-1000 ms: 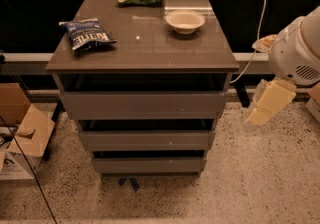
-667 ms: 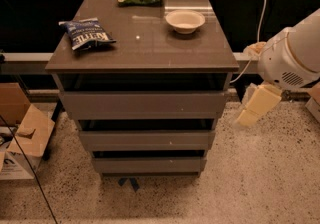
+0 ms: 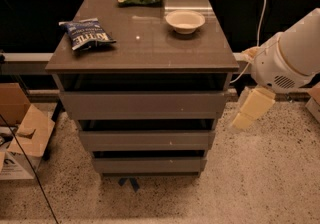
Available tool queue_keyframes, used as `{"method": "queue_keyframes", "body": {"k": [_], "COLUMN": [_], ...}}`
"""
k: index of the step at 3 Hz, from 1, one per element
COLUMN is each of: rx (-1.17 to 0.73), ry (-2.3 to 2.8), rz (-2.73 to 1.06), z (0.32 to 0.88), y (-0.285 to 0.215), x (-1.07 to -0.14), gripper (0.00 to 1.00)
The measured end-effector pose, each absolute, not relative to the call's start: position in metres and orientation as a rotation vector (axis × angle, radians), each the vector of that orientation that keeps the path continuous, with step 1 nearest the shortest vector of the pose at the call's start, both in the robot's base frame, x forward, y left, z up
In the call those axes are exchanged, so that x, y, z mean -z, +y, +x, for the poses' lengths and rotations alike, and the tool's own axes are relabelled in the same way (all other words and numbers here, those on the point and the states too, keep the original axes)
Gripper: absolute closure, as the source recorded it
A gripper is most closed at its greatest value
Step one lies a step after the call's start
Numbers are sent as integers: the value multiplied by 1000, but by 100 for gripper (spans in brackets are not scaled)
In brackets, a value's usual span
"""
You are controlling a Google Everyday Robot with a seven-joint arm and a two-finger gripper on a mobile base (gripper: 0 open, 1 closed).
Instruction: Open middle drawer
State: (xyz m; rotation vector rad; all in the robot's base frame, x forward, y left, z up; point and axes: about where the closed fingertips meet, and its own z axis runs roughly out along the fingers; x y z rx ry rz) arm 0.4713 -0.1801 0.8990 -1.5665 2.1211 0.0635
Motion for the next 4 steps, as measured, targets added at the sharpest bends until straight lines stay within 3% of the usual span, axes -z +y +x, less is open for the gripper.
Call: {"method": "queue_keyframes", "body": {"k": [4], "rx": [-264], "ry": [2096], "rz": [-1435], "z": [502], "y": [-131], "x": [-788], "gripper": [0]}}
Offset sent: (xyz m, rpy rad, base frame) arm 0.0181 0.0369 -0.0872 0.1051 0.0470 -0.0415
